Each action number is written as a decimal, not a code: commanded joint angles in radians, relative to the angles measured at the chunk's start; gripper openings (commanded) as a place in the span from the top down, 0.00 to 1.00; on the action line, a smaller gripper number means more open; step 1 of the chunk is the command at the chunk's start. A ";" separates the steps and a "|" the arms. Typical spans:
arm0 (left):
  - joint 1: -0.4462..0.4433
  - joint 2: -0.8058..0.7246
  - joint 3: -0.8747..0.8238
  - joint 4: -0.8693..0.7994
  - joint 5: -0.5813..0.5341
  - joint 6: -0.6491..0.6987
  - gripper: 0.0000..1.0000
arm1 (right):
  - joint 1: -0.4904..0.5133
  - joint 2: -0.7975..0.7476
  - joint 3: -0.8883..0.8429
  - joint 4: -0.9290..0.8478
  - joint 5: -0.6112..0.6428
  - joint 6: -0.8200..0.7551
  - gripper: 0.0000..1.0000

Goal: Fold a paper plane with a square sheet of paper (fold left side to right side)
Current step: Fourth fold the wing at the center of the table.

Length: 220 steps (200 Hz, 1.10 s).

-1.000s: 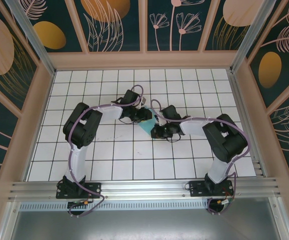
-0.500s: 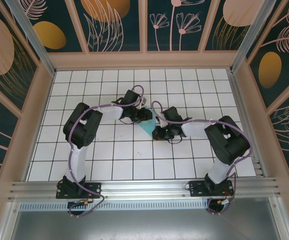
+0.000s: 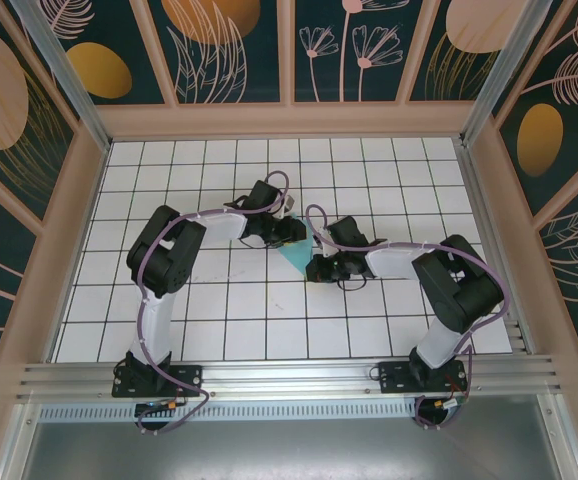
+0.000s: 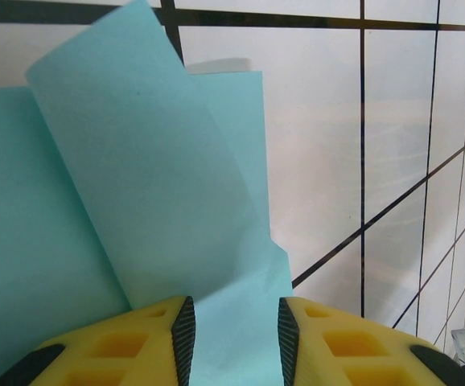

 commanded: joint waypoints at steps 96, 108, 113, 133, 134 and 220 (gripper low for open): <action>-0.017 -0.259 -0.216 0.095 0.021 -0.069 0.63 | 0.003 0.088 -0.028 -0.204 0.060 0.010 0.94; -0.032 -0.248 -0.219 0.102 0.024 -0.073 0.64 | 0.003 0.091 -0.024 -0.202 0.060 0.010 0.94; -0.037 -0.240 -0.218 0.107 0.026 -0.075 0.64 | 0.003 0.092 -0.023 -0.202 0.060 0.010 0.94; -0.041 -0.207 -0.204 0.136 0.045 -0.088 0.65 | 0.003 0.094 -0.019 -0.204 0.061 0.009 0.94; -0.041 -0.206 -0.203 0.137 0.047 -0.089 0.65 | 0.003 0.094 -0.019 -0.204 0.061 0.009 0.94; -0.042 -0.046 -0.047 0.055 0.013 -0.027 0.65 | 0.004 0.096 -0.010 -0.224 0.070 0.001 0.94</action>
